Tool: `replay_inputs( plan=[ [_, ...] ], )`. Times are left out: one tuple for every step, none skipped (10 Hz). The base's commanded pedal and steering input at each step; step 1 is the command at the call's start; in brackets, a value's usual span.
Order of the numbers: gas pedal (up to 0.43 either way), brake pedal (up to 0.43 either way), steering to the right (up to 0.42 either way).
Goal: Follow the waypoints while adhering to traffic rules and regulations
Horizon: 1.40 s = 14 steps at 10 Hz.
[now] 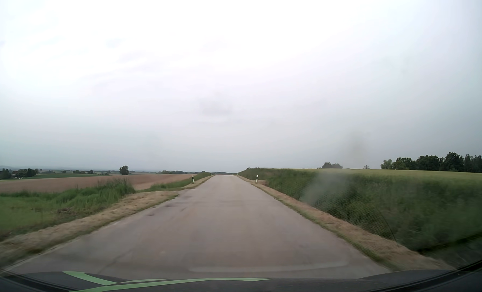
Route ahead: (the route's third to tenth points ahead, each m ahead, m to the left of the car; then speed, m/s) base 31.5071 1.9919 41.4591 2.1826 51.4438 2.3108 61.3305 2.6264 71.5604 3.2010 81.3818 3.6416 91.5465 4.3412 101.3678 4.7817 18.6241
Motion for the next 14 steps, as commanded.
replay_inputs(
  plan=[
    [0.087, 0.000, -0.006],
    [0.087, 0.000, -0.006],
    [0.087, 0.000, -0.005],
    [0.087, 0.000, -0.005],
    [0.087, 0.000, -0.003],
    [0.087, 0.000, -0.003],
    [0.087, 0.000, -0.003],
    [0.087, 0.000, -0.003],
    [0.098, 0.000, -0.004],
    [0.098, 0.000, -0.003],
    [0.110, 0.000, -0.004],
    [0.110, 0.000, -0.004],
    [0.110, 0.000, -0.004],
    [0.110, 0.000, -0.004]
  ],
)
